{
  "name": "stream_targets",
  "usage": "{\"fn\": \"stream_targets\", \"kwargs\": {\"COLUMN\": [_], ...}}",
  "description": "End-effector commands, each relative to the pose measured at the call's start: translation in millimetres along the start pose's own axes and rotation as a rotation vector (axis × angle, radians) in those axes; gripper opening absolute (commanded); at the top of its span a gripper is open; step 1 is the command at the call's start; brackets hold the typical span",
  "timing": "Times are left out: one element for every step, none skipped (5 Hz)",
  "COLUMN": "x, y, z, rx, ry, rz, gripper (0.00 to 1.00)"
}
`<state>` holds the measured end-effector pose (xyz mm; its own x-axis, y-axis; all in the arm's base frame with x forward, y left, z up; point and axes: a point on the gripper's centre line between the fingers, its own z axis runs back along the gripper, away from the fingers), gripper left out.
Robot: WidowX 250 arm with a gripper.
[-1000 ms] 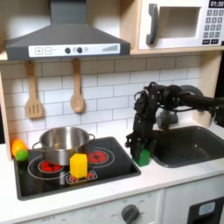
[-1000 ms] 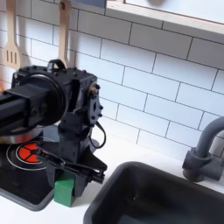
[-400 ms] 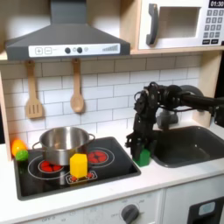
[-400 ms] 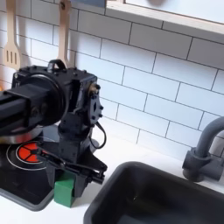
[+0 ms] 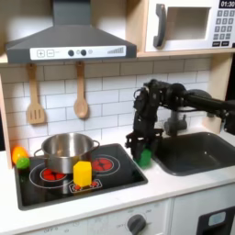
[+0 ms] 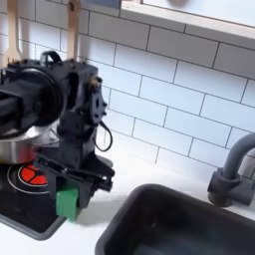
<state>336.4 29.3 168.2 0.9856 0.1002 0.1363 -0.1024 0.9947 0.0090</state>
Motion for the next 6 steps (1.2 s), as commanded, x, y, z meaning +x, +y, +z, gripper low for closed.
{"fn": "stream_targets", "kwargs": {"x": [11, 20, 30, 38, 43, 47], "y": [8.3, 16.5, 23.5, 25.6, 26.3, 29.5], "z": [-0.7, -6.6, -17.4, -19.7, -21.6, -20.2], "rx": [0.001, 0.005, 0.026, 0.029, 0.029, 0.031], "ry": [-0.005, -0.016, -0.018, -0.026, -0.026, -0.034], "rz": [0.011, 0.027, 0.034, 0.045, 0.055, 0.064], "gripper": [0.0, 0.0, 0.0, 0.0, 0.0, 0.0]}}
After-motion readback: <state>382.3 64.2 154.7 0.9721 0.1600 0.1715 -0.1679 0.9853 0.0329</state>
